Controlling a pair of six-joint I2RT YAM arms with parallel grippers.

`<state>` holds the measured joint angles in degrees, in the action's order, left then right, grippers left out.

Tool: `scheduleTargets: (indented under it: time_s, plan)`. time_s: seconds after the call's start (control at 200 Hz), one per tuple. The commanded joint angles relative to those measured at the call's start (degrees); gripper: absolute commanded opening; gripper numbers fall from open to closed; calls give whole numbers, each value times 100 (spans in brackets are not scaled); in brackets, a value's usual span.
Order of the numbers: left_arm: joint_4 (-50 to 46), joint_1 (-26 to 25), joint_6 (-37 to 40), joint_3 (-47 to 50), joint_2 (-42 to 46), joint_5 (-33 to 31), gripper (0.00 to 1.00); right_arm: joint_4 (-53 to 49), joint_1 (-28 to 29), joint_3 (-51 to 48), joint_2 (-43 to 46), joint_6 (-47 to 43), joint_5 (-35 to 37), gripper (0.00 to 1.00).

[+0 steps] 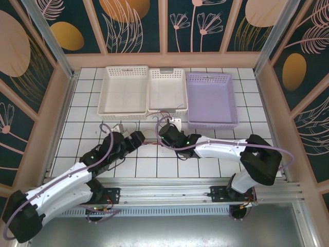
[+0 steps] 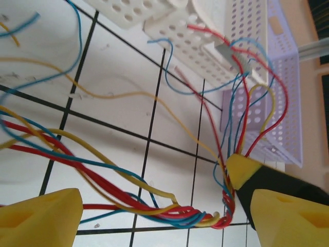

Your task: Untangle the cables

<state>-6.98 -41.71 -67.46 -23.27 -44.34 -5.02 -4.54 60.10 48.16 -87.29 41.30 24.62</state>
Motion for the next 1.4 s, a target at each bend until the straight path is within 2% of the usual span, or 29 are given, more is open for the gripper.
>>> scheduleTargets:
  time_s: [0.0, 0.085, 0.2, 0.581, 0.886, 1.161, 1.246, 1.391]
  plan:
    - [-508, -43, -440, -134, 551, -624, 84, 220, -74, -126, 297, 190, 188, 0]
    - [-401, -47, -709, -5, 725, -598, 84, 253, -95, -146, 399, 220, 207, 0]
    - [-211, -60, -903, 74, 539, -413, 82, 436, -103, -194, 543, 232, 115, 0]
    - [204, -342, -1464, 138, 373, -637, 82, 918, -95, -451, 785, 519, 133, 0]
    - [713, -987, -1849, 25, -336, -1008, 83, 1369, 26, -589, 801, 737, 269, 0]
    - [828, -1034, -2035, -19, -463, -1346, 82, 1648, 224, -743, 801, 780, 285, 0]
    - [867, -1033, -2046, -67, -543, -1392, 80, 1856, 299, -860, 810, 841, 245, 0]
    - [1031, -1041, -2069, 22, -589, -1407, 66, 2043, 360, -963, 818, 923, 185, 0]
